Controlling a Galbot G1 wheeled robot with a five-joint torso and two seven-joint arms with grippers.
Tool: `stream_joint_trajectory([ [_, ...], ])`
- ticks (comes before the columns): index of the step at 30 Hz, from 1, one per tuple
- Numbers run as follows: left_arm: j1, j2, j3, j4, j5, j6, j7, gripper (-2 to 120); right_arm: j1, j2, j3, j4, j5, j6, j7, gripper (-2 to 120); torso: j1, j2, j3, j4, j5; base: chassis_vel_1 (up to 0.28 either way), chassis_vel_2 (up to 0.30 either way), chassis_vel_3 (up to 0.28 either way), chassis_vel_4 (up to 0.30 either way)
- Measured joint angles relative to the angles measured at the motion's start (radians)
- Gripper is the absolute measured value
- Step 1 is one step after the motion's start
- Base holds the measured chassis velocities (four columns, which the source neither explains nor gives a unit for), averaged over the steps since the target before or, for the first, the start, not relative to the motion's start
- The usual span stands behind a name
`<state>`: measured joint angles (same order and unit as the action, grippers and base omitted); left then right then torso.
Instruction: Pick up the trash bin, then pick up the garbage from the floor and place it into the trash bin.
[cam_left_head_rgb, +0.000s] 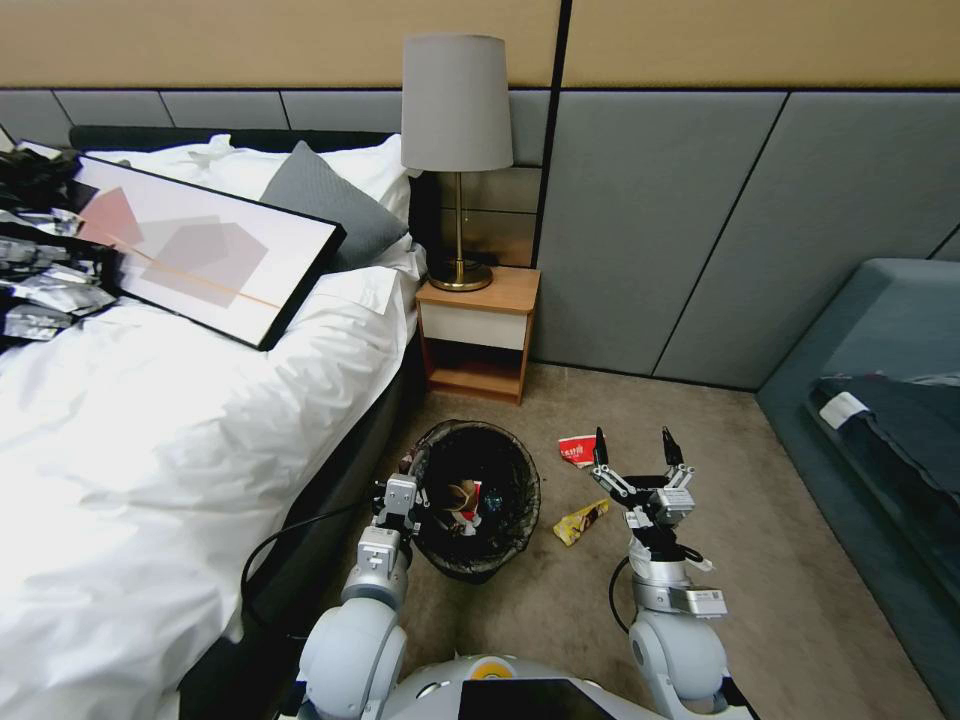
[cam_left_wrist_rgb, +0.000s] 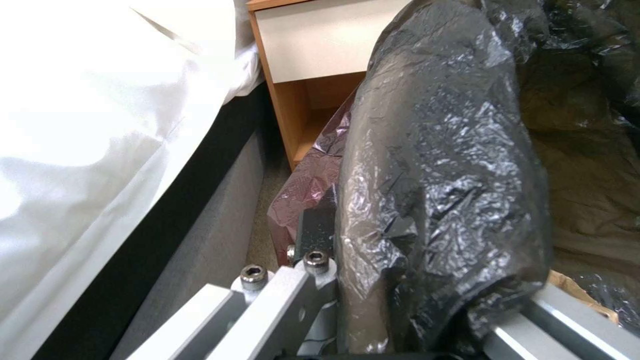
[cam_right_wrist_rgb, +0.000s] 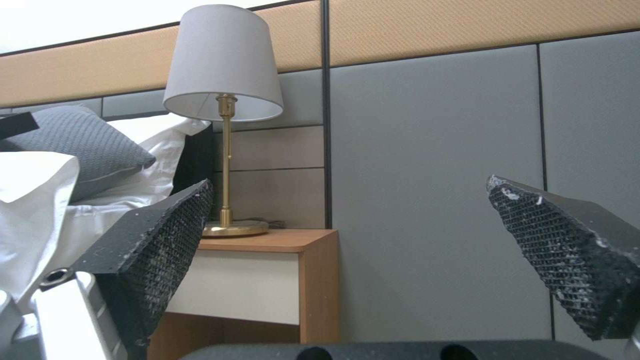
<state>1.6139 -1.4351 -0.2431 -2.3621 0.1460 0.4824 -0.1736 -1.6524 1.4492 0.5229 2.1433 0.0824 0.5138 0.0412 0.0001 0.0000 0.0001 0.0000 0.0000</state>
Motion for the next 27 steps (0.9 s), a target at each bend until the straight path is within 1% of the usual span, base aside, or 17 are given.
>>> stream_joint_trajectory([
  [5, 0.001, 0.001, -0.001, -0.001, 0.001, 0.0, 0.0, 1, 0.01, -0.001, 0.003, -0.001, 0.0, 0.008, -0.003, 100, 0.0, 0.0, 0.0, 0.0001, 0.0, -0.043, 0.062, 0.054, -0.061],
  [10, 0.001, 0.0, -0.001, -0.001, 0.001, 0.0, 0.0, 1, 0.033, -0.001, 0.009, -0.017, -0.021, 0.047, -0.007, 100, 0.0, 0.0, 0.0, 0.0, 0.0, -0.052, 0.04, 0.052, -0.053],
  [13, 0.001, -0.001, 0.0, -0.001, 0.002, 0.0, 0.0, 1, 0.04, -0.003, 0.011, -0.021, -0.037, 0.046, 0.0, 100, 0.0, 0.0, 0.0, 0.0001, 0.0001, 0.0, 0.0, 0.0, 0.0],
  [14, 0.001, -0.001, 0.0, -0.001, 0.002, 0.0, 0.0, 1, 0.04, -0.005, 0.009, -0.021, -0.042, 0.033, 0.008, 100, 0.0, 0.0, 0.0, 0.0, 0.0, 0.0, 0.0, 0.0, 0.0],
  [17, 0.002, -0.001, 0.0, -0.001, 0.003, 0.0, 0.0, 1, 0.026, -0.013, -0.013, -0.016, -0.052, -0.047, 0.047, 100, 0.0, 0.0, 0.0, 0.0, -0.0001, 0.0, 0.0, 0.0, 0.0],
  [18, 0.002, -0.001, 0.0, -0.001, 0.003, 0.0, 0.0, 1, 0.026, -0.013, -0.013, -0.016, -0.052, -0.047, 0.047, 100, 0.0, 0.0, 0.0, 0.0, -0.0001, 0.0, 0.0, 0.0, 0.0],
  [21, 0.003, -0.001, 0.001, -0.001, 0.004, 0.0, 0.0, 1, 0.005, -0.025, -0.043, -0.018, -0.053, -0.205, 0.11, 100, 0.0, 0.0, 0.0, 0.0001, 0.0, 0.0, 0.0, 0.0, 0.0],
  [22, 0.003, -0.001, 0.001, -0.001, 0.004, 0.0, 0.0, 1, 0.005, -0.025, -0.043, -0.018, -0.053, -0.205, 0.11, 100, 0.0, 0.0, 0.0, 0.0001, 0.0, 0.0, 0.0, 0.0, 0.0],
  [25, 0.002, -0.001, 0.002, 0.001, 0.004, 0.0, 0.0, 1, -0.006, -0.046, -0.07, -0.036, -0.017, -0.352, 0.171, 100, 0.0, 0.0, 0.0, 0.0, 0.0001, 0.0, 0.0, 0.0, 0.0],
  [26, 0.002, -0.001, 0.002, 0.001, 0.004, 0.0, 0.0, 1, -0.006, -0.046, -0.07, -0.036, -0.017, -0.352, 0.171, 100, 0.0, 0.0, 0.0, 0.0, 0.0001, 0.0, 0.0, 0.0, 0.0],
  [27, 0.002, 0.0, 0.002, 0.002, 0.004, 0.0, 0.0, 1, -0.003, -0.051, -0.074, -0.047, -0.004, -0.389, 0.184, 100, 0.0, 0.0, 0.0, -0.0001, 0.0, 0.0, 0.0, 0.0, 0.0],
])
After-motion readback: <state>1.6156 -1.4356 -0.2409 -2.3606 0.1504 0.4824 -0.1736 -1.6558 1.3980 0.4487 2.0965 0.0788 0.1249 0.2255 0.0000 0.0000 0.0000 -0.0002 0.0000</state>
